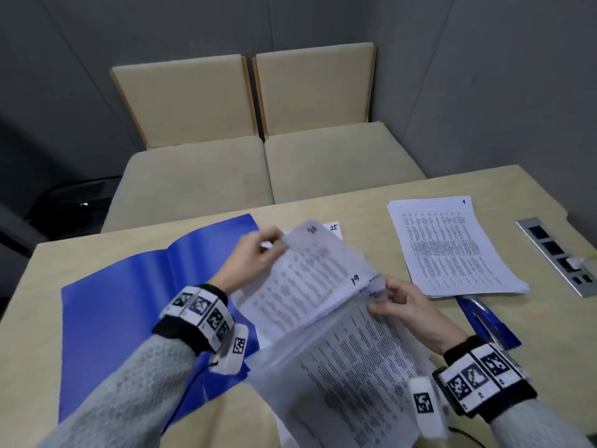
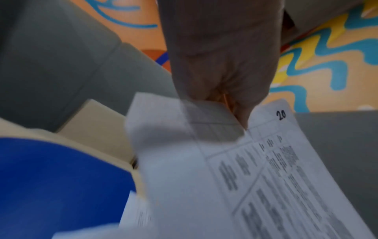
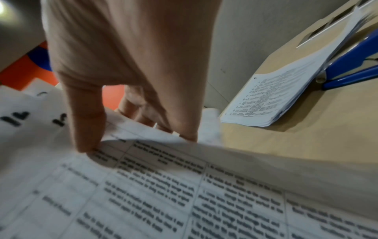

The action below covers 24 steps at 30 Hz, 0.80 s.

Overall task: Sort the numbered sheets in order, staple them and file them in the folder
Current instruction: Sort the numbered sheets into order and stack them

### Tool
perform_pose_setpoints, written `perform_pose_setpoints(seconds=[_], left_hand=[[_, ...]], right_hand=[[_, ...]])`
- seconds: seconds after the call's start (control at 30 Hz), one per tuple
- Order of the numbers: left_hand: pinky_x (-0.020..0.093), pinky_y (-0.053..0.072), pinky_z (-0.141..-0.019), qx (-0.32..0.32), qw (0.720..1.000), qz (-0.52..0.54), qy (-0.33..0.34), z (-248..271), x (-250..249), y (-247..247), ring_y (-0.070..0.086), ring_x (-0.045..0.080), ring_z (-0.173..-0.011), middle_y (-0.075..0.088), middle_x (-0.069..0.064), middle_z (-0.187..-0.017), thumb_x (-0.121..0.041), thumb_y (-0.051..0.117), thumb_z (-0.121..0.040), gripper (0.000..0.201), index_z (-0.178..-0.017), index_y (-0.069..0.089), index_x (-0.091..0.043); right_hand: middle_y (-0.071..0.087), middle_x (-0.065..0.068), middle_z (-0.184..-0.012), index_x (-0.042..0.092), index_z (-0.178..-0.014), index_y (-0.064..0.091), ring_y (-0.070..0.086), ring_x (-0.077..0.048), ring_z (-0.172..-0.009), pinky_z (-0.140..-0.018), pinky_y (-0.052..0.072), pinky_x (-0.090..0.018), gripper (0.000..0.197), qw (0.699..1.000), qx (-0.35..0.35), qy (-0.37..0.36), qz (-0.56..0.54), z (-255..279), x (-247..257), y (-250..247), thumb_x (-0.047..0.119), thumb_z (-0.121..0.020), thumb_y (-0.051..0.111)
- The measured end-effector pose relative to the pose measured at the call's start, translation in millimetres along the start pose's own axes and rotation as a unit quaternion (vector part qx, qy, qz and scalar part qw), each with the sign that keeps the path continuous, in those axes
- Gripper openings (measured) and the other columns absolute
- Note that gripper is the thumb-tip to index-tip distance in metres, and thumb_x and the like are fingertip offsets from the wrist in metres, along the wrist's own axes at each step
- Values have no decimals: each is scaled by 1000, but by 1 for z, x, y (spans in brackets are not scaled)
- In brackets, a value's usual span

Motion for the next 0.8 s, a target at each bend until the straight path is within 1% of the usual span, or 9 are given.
perform_pose_setpoints(seconds=[0.1,0.17,0.23,0.33,0.43,0.5,0.6,0.7,0.8], left_hand=[[19,42,-64,98,995,33,-11,16,10,51,47,2,-65,56,-6,-73,-16,56,-94,16,-79,60,-12],[16,41,-63,136,989,55,-16,24,16,72,47,0,-65,54,-11,-73,-17,55,-95,20,-75,59,-21],[15,40,-65,164,984,68,-15,28,19,87,47,-1,-67,54,-12,-73,-18,53,-96,22,-75,58,-25],[17,41,-70,216,973,70,-41,30,26,102,51,3,-70,58,-10,-74,-26,54,-96,22,-75,61,-22],[20,45,-72,175,972,66,-144,22,55,100,60,11,-77,67,-6,-82,-42,45,-98,40,-78,67,-15],[33,44,-83,110,976,-123,-143,11,73,90,56,24,-95,63,3,-102,-38,41,-99,35,-98,64,-12],[42,37,-93,134,936,-296,-138,11,85,95,46,28,-111,48,7,-118,-29,48,-94,30,-121,50,-16],[42,35,-93,137,932,-300,-151,10,92,99,50,27,-109,53,5,-116,-30,58,-85,39,-120,48,-17],[38,34,-88,113,941,-294,-123,7,86,100,54,27,-103,63,3,-104,-26,56,-84,27,-109,54,-15]], right_hand=[[66,7,-83,15,-76,63,60,-9,-85,-80,43,-31,16,992,-83,-48,83,-4,4,-5,1,-78,70],[66,15,-87,22,-70,63,57,-3,-99,-93,35,-34,17,974,-127,-52,183,-6,1,-7,11,-75,76],[68,10,-90,20,-72,64,57,-3,-102,-100,34,-39,14,970,-124,-44,205,-9,-7,-6,15,-75,77],[64,-13,-77,10,-75,62,58,-15,-76,-78,44,-39,12,985,-104,-25,134,-9,-18,-7,3,-80,70],[61,-14,-75,5,-77,61,55,-19,-72,-72,41,-37,10,988,-99,-11,115,-9,-26,-12,4,-81,70],[61,-14,-76,4,-77,60,54,-20,-73,-73,41,-38,10,989,-102,0,110,-9,-31,-16,3,-81,70],[60,-12,-75,3,-76,60,54,-19,-73,-72,40,-37,12,989,-105,6,104,-10,-35,-18,1,-79,71],[60,-12,-75,1,-77,60,54,-19,-73,-73,40,-37,11,990,-111,12,92,-11,-38,-21,0,-78,71],[58,-10,-72,1,-77,61,52,-17,-70,-71,38,-34,10,990,-113,16,84,-11,-41,-23,-1,-78,71]])
Point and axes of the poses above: each hand's wrist, its own z-axis away from the middle knuckle, its own y-axis out of the palm, x = y × z, the point moved 8 cm from there along -z, towards the middle knuckle
